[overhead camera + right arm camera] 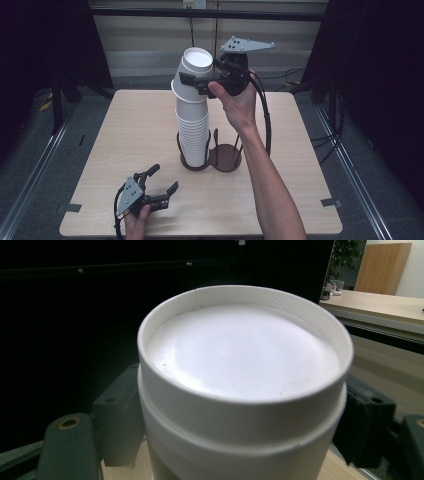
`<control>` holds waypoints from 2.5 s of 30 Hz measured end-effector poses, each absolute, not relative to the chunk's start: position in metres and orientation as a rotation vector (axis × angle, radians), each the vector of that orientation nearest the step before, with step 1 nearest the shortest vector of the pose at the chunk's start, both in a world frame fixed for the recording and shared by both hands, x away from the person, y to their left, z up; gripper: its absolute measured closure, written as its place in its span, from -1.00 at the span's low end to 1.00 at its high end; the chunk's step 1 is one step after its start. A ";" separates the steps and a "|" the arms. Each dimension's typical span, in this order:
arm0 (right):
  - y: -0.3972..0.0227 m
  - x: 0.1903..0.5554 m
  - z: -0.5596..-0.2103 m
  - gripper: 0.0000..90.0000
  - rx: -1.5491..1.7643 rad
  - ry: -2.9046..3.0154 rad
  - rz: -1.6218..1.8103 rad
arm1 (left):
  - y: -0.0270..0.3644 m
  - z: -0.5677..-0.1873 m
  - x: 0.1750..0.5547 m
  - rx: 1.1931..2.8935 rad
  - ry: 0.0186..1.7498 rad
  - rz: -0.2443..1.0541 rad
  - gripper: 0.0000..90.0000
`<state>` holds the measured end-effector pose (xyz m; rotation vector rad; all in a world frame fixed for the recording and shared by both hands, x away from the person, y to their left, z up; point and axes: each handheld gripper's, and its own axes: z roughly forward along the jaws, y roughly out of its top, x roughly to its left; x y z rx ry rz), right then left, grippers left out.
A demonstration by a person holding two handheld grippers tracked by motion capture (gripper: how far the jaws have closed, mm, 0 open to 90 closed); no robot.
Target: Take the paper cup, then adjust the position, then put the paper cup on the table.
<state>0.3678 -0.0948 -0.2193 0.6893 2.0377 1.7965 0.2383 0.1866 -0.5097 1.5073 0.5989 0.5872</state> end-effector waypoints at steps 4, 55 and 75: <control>-0.097 0.365 -0.216 -0.53 0.678 2.014 1.812 | 0.186 -0.510 0.238 1.502 0.607 0.579 -0.65; -0.162 0.324 -0.232 -0.53 0.716 1.863 1.987 | 0.186 -0.510 0.238 1.503 0.606 0.573 -0.65; -0.175 0.298 -0.269 -0.53 0.751 1.902 1.986 | 0.186 -0.510 0.238 1.503 0.605 0.576 -0.65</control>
